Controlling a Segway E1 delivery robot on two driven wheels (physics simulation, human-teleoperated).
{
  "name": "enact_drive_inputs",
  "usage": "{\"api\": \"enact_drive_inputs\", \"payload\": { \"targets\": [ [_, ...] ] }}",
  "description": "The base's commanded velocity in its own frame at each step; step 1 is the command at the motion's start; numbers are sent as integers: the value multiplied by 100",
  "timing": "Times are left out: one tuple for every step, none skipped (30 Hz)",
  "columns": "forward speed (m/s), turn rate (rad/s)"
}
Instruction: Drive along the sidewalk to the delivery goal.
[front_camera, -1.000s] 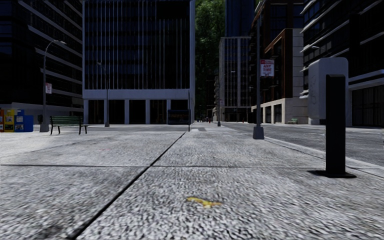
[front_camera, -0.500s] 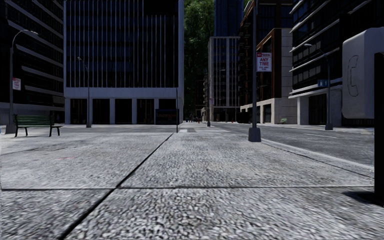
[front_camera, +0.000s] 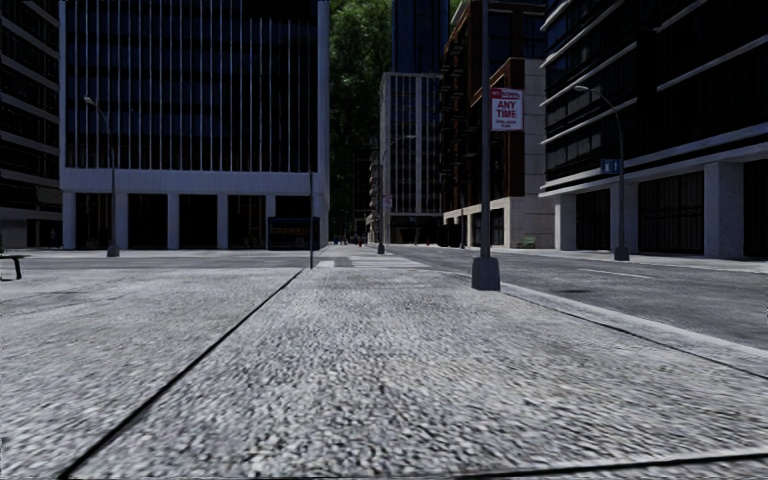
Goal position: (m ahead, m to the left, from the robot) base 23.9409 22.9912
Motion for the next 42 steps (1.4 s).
{"api": "enact_drive_inputs", "payload": {
  "targets": [
    [200, -24],
    [200, 0],
    [200, 0],
    [200, 0],
    [200, 0],
    [200, 0],
    [200, 0],
    [200, 0],
    [200, 0],
    [200, 0],
    [200, 0],
    [200, 0],
    [200, 0],
    [200, 0],
    [200, 0],
    [200, 0],
    [200, 0],
    [200, 0],
    [200, 0],
    [200, 0],
    [200, 0],
    [200, 0],
    [200, 0],
    [200, 0],
    [200, 0],
    [200, 0],
    [200, 0],
    [200, 0],
    [200, 0],
    [200, 0],
    [200, 0],
    [200, 0],
    [200, 0],
    [200, 0],
    [200, 0],
    [200, 0],
    [200, 0],
    [200, 0],
    [200, 0],
    [200, 0],
    [200, 0],
    [200, 0]
  ]
}}
